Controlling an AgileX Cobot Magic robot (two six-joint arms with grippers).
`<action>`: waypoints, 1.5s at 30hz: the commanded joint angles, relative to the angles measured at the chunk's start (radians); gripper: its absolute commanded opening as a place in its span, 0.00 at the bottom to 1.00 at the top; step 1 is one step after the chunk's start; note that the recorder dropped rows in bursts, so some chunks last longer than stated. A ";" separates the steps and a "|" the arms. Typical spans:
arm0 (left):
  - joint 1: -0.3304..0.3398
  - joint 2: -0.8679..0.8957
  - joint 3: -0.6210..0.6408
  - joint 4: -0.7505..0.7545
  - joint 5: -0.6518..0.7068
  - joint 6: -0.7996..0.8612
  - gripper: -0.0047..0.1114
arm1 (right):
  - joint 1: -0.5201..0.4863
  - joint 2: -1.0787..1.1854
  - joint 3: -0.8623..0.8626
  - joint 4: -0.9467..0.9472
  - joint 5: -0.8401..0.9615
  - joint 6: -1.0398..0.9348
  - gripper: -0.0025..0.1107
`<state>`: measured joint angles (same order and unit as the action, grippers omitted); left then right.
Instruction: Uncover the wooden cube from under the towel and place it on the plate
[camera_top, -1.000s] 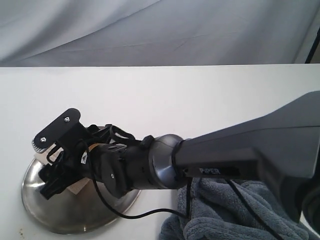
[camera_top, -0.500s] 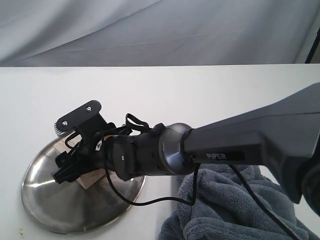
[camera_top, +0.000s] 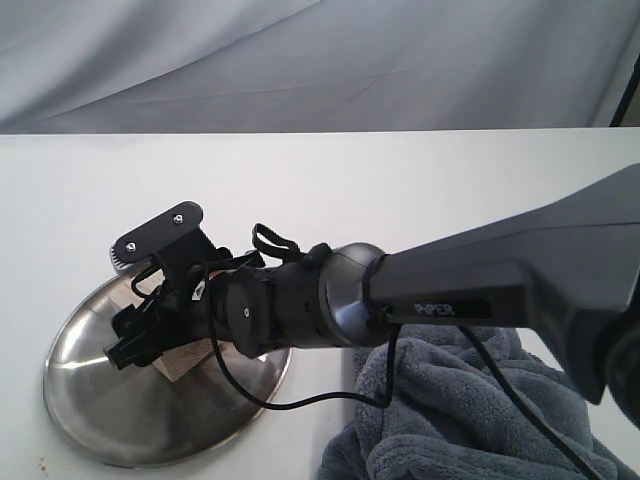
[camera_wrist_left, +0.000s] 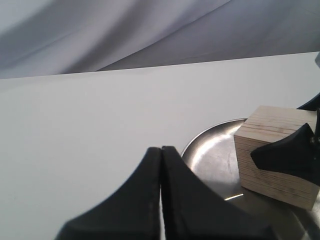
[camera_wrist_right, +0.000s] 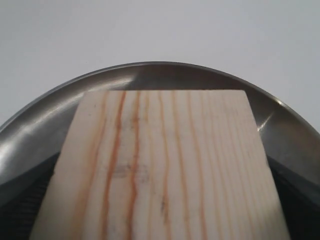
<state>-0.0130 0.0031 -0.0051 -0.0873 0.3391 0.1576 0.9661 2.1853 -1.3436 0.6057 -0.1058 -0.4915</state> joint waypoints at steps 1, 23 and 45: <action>0.001 -0.003 0.005 -0.005 -0.014 0.001 0.05 | 0.001 -0.013 -0.008 0.000 0.016 -0.008 0.17; 0.001 -0.003 0.005 -0.005 -0.014 0.001 0.05 | 0.001 -0.160 -0.008 -0.153 0.047 -0.036 0.95; 0.001 -0.003 0.005 -0.005 -0.014 0.001 0.05 | -0.396 -0.774 0.032 -0.475 0.857 -0.023 0.14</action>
<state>-0.0130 0.0031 -0.0051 -0.0873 0.3391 0.1576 0.6242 1.4481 -1.3348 0.1403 0.7026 -0.5232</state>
